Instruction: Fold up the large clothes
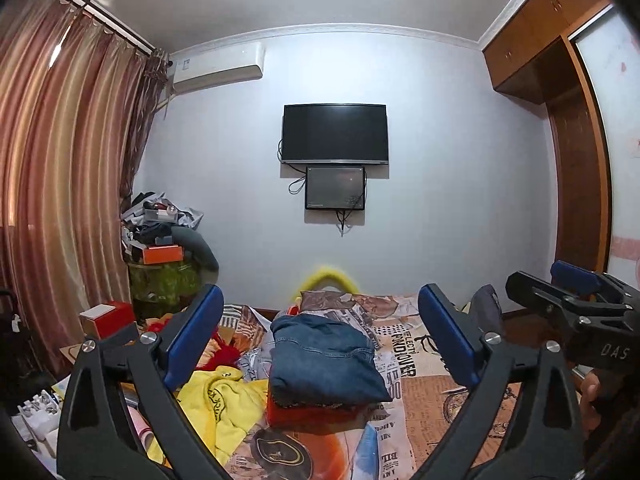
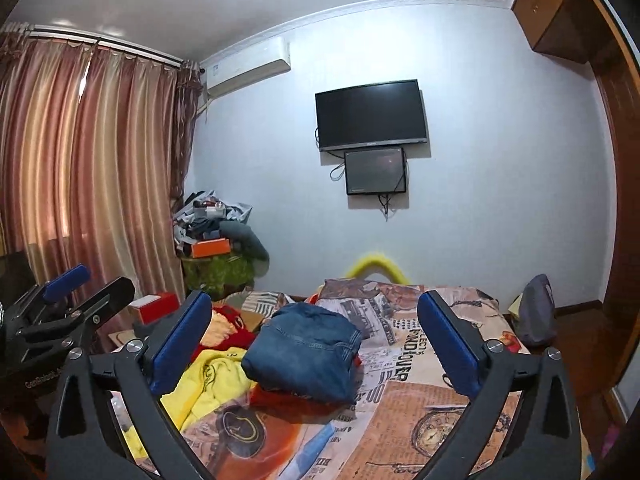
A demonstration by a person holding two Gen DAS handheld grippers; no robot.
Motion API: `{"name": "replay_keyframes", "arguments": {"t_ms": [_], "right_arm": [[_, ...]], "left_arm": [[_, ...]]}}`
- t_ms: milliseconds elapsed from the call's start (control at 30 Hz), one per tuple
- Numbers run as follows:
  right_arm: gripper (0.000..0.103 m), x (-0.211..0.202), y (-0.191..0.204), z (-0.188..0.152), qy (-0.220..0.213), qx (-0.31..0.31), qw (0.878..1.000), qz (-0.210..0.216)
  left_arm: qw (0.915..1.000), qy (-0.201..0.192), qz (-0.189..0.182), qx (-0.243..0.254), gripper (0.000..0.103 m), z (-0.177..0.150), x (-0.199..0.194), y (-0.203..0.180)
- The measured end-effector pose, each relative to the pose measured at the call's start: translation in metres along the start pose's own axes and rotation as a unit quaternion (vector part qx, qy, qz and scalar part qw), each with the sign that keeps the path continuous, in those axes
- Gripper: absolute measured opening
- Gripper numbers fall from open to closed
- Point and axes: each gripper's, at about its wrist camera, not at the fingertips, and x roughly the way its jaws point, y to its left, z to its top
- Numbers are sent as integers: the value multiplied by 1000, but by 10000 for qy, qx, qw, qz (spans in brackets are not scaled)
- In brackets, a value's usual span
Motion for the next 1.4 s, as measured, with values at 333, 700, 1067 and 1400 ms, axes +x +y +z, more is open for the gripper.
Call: {"name": "replay_keyframes", "arguments": {"t_ms": [333,700,1067,1400], "right_arm": [[102,-4,-2,-5,85,-23,10000,-22],[102,-4,-7,-6,198,104,9997,-34],[102,-5,-14,-5,267,275,9993,-11],[102,-3,-15,-9,338,330,9989,-3]], "left_arm": [[9999,107,-41,-33,100,-4,4,-1],[9999,145,-41,-45,101,-7,7,-1],[9998,183,-23,-112,101,-10,11,2],[9996,243,-57,-114,101,-11,17,3]]}}
